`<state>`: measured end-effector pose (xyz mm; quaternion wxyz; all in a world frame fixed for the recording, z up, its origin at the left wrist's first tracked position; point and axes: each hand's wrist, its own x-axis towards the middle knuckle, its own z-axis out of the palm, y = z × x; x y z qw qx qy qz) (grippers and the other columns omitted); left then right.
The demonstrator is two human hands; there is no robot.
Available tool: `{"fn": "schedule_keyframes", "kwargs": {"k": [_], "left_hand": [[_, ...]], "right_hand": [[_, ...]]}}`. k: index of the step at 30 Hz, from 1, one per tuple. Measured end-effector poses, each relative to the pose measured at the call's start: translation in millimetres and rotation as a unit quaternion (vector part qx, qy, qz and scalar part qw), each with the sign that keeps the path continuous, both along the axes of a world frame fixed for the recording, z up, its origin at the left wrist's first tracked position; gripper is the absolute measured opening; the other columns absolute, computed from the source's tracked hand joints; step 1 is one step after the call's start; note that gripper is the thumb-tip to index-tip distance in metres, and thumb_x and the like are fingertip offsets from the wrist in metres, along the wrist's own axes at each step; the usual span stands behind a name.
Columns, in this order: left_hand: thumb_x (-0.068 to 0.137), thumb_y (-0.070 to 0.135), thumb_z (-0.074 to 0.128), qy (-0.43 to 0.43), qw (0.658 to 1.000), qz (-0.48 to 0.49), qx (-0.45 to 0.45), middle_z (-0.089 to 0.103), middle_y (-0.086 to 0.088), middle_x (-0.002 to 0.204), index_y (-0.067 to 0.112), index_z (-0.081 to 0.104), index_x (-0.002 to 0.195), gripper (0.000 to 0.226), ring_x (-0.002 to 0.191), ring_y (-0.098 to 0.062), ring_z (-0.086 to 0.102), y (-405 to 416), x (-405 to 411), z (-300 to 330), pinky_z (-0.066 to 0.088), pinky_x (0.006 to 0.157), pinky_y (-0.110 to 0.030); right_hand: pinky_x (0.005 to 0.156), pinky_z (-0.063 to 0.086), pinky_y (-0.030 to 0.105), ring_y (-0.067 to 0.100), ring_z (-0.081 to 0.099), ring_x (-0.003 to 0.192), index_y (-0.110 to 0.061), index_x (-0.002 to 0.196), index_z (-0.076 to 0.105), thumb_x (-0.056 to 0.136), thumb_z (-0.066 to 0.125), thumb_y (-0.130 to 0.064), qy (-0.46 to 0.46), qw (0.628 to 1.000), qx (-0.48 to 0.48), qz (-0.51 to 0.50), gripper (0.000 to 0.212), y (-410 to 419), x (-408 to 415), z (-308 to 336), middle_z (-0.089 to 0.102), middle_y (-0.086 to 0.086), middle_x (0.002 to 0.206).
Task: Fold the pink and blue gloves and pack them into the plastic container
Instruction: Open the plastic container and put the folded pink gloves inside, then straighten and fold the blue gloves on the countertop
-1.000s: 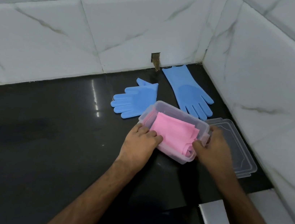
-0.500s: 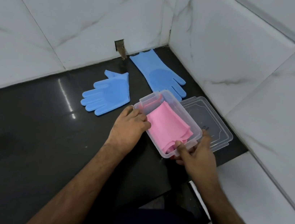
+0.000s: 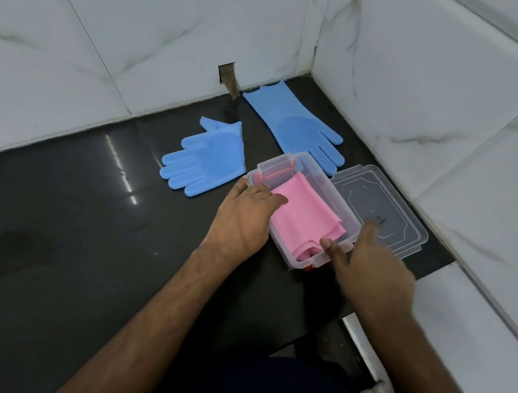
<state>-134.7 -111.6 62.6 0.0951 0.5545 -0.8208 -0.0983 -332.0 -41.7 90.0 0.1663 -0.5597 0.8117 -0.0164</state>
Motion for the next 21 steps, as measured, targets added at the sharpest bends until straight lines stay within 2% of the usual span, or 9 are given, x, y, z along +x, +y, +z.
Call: {"fn": "schedule_keyframes", "kwargs": {"k": [2, 6, 8, 12, 17, 21], "left_hand": [[0.093, 0.012, 0.057, 0.033, 0.999, 0.004, -0.017, 0.063, 0.003, 0.142, 0.026, 0.059, 0.142, 0.050, 0.142, -0.017, 0.047, 6, -1, 6, 0.011, 0.127, -0.044], [0.099, 0.024, 0.058, 0.095, 0.994, 0.030, -0.050, 0.064, -0.002, 0.140, 0.018, 0.058, 0.142, 0.043, 0.136, -0.020, 0.053, 7, -4, 19, 0.019, 0.125, -0.045], [0.101, 0.028, 0.059, 0.101, 0.991, 0.062, -0.058, 0.063, -0.004, 0.140, 0.016, 0.056, 0.144, 0.044, 0.135, -0.022, 0.053, 1, -2, 24, 0.023, 0.124, -0.047], [0.102, 0.027, 0.059, 0.114, 0.982, 0.132, -0.070, 0.063, -0.005, 0.140, 0.013, 0.053, 0.146, 0.046, 0.135, -0.022, 0.053, -15, 12, 30, 0.024, 0.125, -0.046], [0.102, 0.029, 0.060, 0.106, 0.970, 0.207, -0.067, 0.064, -0.006, 0.139, 0.012, 0.055, 0.145, 0.047, 0.133, -0.024, 0.055, -32, 35, 28, 0.027, 0.124, -0.046], [0.101, 0.029, 0.062, 0.133, 0.951, 0.274, -0.046, 0.063, -0.005, 0.141, 0.011, 0.055, 0.145, 0.047, 0.132, -0.024, 0.056, -39, 56, 13, 0.038, 0.117, -0.042]], "right_hand": [[0.078, 0.059, 0.045, 0.026, 0.070, 0.104, -0.025, 0.145, 0.035, 0.087, 0.036, -0.078, 0.047, 0.998, -0.036, 0.028, 0.079, -12, 5, 14, 0.066, 0.003, 0.130], [0.081, 0.057, 0.039, 0.021, 0.067, 0.108, -0.027, 0.145, 0.044, 0.097, 0.037, -0.068, 0.021, 0.988, -0.093, 0.120, 0.064, -52, 23, 23, 0.059, 0.000, 0.134], [0.082, 0.054, 0.035, 0.019, 0.067, 0.106, -0.026, 0.142, 0.047, 0.101, 0.042, -0.060, 0.005, 0.981, -0.104, 0.163, 0.054, -74, 31, 21, 0.060, 0.001, 0.130], [0.072, 0.048, 0.029, 0.013, 0.063, 0.092, -0.023, 0.131, 0.057, 0.102, 0.051, -0.049, -0.041, 0.965, -0.154, 0.206, 0.039, -112, 46, 17, 0.062, 0.000, 0.119], [0.079, 0.054, 0.035, 0.018, 0.065, 0.093, -0.020, 0.121, 0.062, 0.102, 0.057, -0.041, -0.067, 0.948, -0.165, 0.263, 0.029, -151, 75, 16, 0.065, 0.001, 0.112], [0.071, 0.044, 0.032, 0.018, 0.060, 0.088, -0.019, 0.117, 0.062, 0.103, 0.053, -0.041, -0.065, 0.929, -0.171, 0.322, 0.028, -177, 104, 7, 0.063, 0.001, 0.107]]}}
